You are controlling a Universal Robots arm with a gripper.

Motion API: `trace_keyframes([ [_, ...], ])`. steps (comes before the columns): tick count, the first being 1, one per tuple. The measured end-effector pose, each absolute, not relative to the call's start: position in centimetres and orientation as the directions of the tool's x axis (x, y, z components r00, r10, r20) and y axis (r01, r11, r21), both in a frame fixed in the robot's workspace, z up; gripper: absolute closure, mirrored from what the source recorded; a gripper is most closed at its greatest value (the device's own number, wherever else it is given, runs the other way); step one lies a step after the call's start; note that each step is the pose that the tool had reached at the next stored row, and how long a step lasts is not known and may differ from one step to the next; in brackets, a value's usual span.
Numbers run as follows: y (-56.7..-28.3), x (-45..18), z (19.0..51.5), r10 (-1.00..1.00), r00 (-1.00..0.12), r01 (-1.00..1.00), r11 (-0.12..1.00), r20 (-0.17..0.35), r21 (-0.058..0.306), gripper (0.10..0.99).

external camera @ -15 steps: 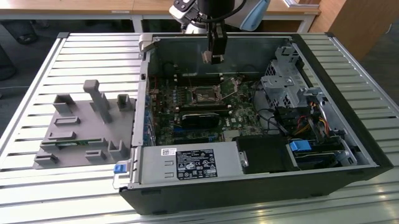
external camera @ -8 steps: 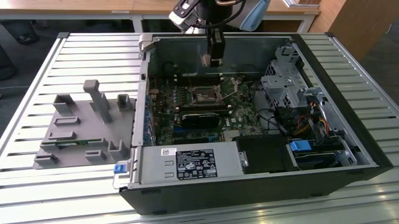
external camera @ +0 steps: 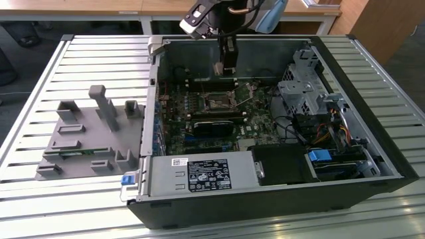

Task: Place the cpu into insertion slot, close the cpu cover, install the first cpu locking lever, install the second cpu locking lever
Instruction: 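Place the cpu into insertion slot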

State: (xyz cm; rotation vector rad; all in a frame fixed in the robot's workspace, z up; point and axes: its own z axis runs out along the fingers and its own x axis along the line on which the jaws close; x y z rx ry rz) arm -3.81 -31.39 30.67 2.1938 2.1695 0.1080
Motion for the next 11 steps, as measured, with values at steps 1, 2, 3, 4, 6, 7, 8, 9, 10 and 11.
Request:
trace_keyframes([
  [1, -31.39, -3.84, 30.53, 1.0, 0.011, 0.996, -0.012, 0.011, 0.088, 0.557],
  [2, -31.39, -3.86, 30.39, 1.0, 0.011, 0.996, -0.012, 0.012, 0.088, 0.557],
  [3, -31.39, -3.87, 30.23, 1.0, 0.011, 0.996, -0.012, 0.012, 0.088, 0.557],
  [4, -31.39, -3.9, 30.1, 1.0, 0.011, 0.996, -0.012, 0.012, 0.088, 0.557],
  [6, -31.39, -3.97, 29.9, 1.0, 0.011, 0.996, -0.012, 0.012, 0.088, 0.557],
  [7, -31.39, -4.02, 29.82, 1.0, 0.011, 0.996, -0.012, 0.012, 0.088, 0.557],
  [8, -31.39, -4.05, 29.76, 1.0, 0.011, 0.996, -0.012, 0.012, 0.088, 0.557],
  [9, -31.39, -4.07, 29.7, 1.0, 0.011, 0.996, -0.012, 0.012, 0.088, 0.557],
  [10, -31.39, -4.09, 29.65, 1.0, 0.011, 0.996, -0.012, 0.012, 0.088, 0.557],
  [11, -31.4, -4.09, 29.6, 1.0, 0.011, 0.996, -0.012, 0.012, 0.088, 0.557],
])
